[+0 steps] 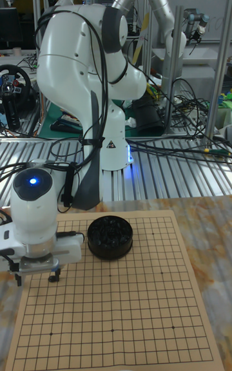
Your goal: Play the first move as black on the 3-4 point in the upper right corner of the Go board
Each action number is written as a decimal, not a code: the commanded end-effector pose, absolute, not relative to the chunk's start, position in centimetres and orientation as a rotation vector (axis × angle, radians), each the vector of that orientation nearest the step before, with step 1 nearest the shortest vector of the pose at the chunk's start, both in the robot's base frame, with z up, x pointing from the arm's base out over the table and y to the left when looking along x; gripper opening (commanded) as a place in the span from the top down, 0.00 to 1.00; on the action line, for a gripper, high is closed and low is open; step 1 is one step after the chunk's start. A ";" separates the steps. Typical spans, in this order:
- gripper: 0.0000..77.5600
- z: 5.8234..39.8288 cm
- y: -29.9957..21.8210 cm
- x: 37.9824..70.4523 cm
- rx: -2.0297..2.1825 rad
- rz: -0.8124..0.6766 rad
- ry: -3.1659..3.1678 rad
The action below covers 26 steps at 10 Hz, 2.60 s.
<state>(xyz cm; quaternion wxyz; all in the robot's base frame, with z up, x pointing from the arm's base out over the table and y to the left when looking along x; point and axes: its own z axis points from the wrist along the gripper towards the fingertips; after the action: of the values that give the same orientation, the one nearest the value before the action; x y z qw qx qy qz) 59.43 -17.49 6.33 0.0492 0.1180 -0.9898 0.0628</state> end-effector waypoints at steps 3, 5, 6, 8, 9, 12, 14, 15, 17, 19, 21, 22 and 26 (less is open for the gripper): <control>0.00 6.5 -17.5 59.6 0.360 0.209 -3.023; 0.00 6.5 -17.5 59.6 0.361 0.210 -3.027; 0.00 6.4 -17.5 59.6 0.361 0.210 -3.027; 0.00 6.4 -17.5 59.6 0.361 0.211 -3.027; 0.00 6.5 -17.6 59.6 0.361 0.214 -3.028; 0.00 6.5 -17.6 59.6 0.362 0.214 -3.028; 0.00 6.5 -17.6 59.7 0.362 0.215 -3.028; 0.00 6.7 -17.8 59.9 0.362 0.217 -3.027; 0.00 6.8 -17.9 60.0 0.361 0.216 -3.025; 0.00 6.8 -17.9 60.0 0.361 0.216 -3.025; 0.00 6.7 -17.9 59.9 0.359 0.189 -3.022; 0.00 6.5 -17.8 59.8 0.356 0.174 -3.023; 0.00 6.3 -17.5 59.6 0.353 0.173 -3.025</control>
<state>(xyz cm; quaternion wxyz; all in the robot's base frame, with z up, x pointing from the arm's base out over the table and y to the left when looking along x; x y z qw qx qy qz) 59.51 -17.52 6.19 0.0478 0.1160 -0.9906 0.0553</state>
